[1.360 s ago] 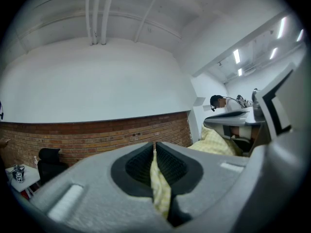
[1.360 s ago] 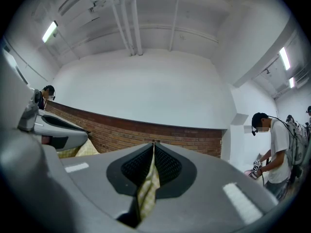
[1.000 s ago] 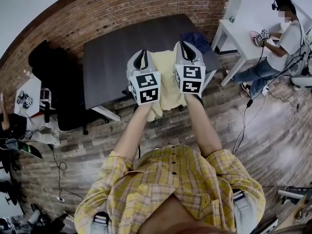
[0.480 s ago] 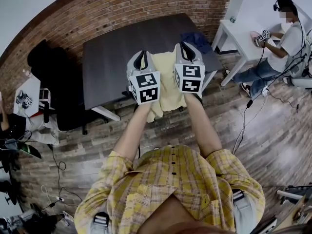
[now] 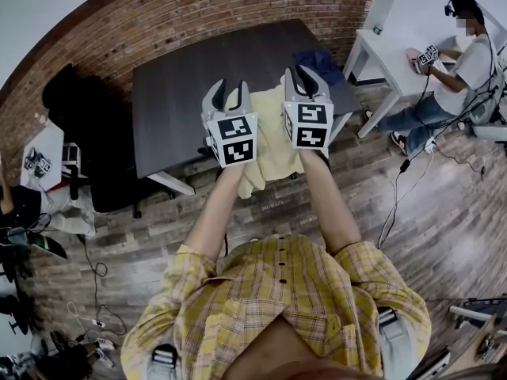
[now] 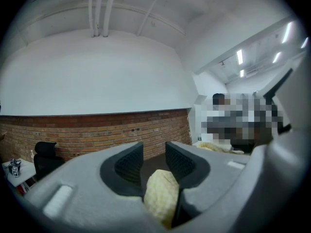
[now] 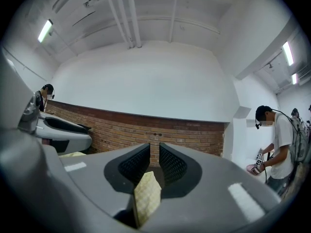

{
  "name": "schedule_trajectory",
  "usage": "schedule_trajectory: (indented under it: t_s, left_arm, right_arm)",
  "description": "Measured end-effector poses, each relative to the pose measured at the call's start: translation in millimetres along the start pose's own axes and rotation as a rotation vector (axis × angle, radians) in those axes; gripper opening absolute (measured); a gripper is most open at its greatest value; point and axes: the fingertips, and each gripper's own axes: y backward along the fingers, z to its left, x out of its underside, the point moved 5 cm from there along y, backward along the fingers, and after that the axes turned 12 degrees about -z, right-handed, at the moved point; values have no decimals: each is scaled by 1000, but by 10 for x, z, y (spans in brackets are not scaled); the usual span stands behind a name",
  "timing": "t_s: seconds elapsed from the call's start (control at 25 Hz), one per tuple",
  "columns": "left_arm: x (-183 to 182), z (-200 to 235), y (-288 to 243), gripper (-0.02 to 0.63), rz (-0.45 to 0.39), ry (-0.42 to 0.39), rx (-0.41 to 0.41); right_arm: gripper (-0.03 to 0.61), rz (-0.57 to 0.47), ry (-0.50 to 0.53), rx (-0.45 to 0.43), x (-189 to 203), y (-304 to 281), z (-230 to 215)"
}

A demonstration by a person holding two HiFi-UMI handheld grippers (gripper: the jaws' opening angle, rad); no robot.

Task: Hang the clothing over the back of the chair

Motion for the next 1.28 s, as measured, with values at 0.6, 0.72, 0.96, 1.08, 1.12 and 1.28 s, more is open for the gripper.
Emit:
schedule_trajectory:
  t_s: [0.6, 0.72, 0.96, 1.08, 1.12, 1.28]
  left_arm:
    - [-189, -147, 173, 144, -57, -13, 26]
    - [-247, -158, 257, 54, -84, -25, 16]
    - [-361, -191, 397, 2, -114, -36, 3]
    - [-405, -197, 461, 2, -121, -33, 8]
    - [-413, -200, 490, 2, -121, -29, 10]
    - [-457, -222, 619, 0, -126, -21, 13]
  right_arm:
    - [74, -40, -18, -26, -123, 198, 43]
    - [55, -48, -12, -32, -152, 280, 61]
    - [18, -67, -18, -35, -253, 422, 52]
    - [-9, -85, -19, -36, -333, 486, 52]
    - [-9, -89, -21, -37, -352, 514, 56]
    - [-9, -100, -28, -40, -417, 641, 82]
